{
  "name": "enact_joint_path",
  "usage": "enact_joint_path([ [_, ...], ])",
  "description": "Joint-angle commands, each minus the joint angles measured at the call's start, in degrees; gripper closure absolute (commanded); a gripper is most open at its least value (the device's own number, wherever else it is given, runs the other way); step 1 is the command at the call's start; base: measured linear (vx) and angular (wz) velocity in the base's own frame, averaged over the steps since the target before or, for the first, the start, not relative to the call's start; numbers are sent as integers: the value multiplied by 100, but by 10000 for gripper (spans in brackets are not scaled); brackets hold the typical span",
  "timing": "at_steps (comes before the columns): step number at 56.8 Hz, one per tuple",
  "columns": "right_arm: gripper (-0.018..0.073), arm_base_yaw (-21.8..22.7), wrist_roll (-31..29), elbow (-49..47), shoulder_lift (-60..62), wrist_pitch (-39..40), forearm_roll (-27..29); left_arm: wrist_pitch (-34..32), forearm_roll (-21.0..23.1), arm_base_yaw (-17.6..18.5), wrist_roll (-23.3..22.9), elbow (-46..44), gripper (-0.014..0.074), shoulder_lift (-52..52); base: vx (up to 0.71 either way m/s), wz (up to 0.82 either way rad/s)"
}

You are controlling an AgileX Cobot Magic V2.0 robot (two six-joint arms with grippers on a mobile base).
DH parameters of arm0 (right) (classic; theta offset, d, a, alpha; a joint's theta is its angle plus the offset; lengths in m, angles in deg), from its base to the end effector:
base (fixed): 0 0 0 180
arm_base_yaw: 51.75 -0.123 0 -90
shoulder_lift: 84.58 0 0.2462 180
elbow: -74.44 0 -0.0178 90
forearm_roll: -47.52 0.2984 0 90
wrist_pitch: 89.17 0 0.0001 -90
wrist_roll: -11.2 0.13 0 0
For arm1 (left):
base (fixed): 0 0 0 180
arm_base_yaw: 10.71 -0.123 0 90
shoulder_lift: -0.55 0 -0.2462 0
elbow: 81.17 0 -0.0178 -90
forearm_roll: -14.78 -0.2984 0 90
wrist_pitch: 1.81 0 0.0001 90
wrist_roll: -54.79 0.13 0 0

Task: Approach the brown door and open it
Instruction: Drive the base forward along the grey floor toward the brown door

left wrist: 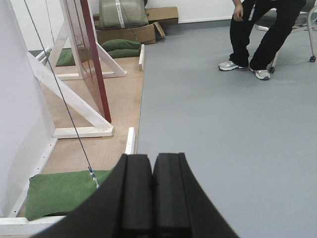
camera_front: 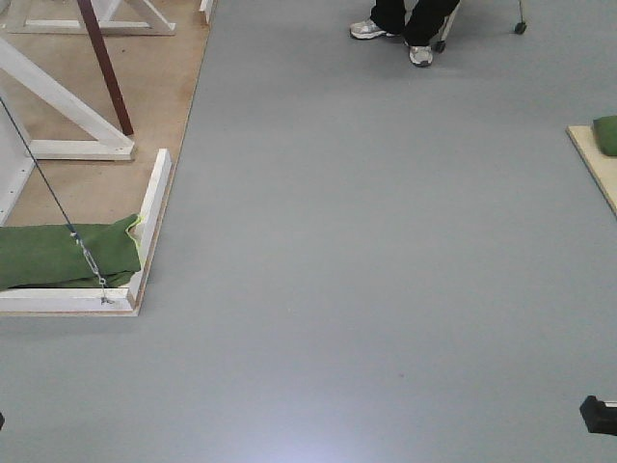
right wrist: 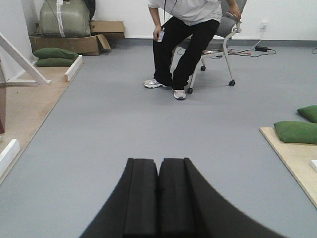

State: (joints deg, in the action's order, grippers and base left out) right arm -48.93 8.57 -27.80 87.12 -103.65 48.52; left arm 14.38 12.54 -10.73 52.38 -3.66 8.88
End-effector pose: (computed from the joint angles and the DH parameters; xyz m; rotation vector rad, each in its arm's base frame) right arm 0.1804 -0.0083 0.1729 0.0146 1.7550 -0.0532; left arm 0.1798 0.0015 0.1709 -0.0122 1.7805 0.0067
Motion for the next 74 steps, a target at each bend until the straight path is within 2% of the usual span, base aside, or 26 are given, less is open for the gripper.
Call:
enact_joint_path([
  [1, 559, 27, -31, 34, 63, 450, -25, -441, 39, 42, -37, -97, 603, -100, 0, 0],
  [74, 559, 27, -31, 34, 70, 425, -25, -446, 39, 42, -37, -103, 603, -89, 0, 0],
])
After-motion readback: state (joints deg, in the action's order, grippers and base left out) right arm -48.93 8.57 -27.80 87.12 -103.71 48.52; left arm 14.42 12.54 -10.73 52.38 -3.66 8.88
